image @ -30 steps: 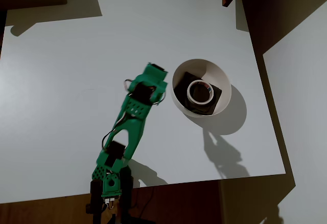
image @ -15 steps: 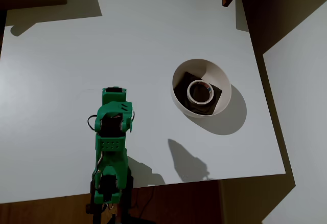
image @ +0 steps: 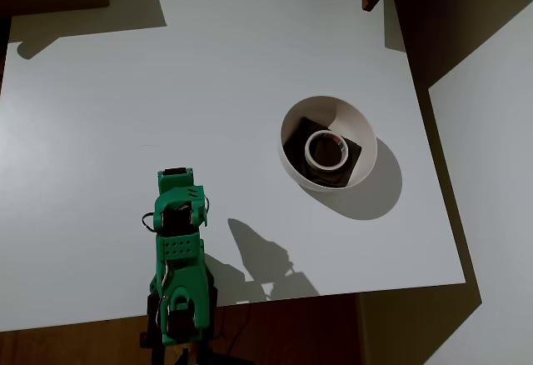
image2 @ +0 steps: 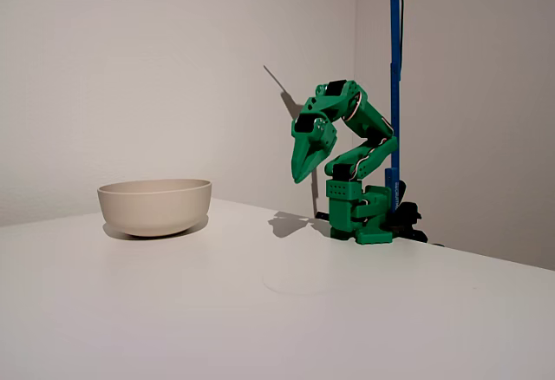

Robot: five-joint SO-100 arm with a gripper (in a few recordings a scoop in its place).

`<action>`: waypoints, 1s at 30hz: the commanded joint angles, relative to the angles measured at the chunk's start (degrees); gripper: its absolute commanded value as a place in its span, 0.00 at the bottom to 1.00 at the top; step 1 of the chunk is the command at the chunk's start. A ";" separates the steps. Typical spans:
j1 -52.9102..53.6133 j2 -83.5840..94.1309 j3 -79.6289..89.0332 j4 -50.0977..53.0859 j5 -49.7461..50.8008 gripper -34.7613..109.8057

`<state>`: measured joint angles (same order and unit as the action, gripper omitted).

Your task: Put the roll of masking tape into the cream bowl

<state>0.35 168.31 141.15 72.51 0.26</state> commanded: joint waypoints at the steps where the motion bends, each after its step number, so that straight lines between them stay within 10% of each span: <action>1: -1.76 4.57 5.01 -2.02 -0.35 0.18; 30: -3.25 25.93 26.37 3.96 0.53 0.18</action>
<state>-3.16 194.06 167.70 75.76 0.44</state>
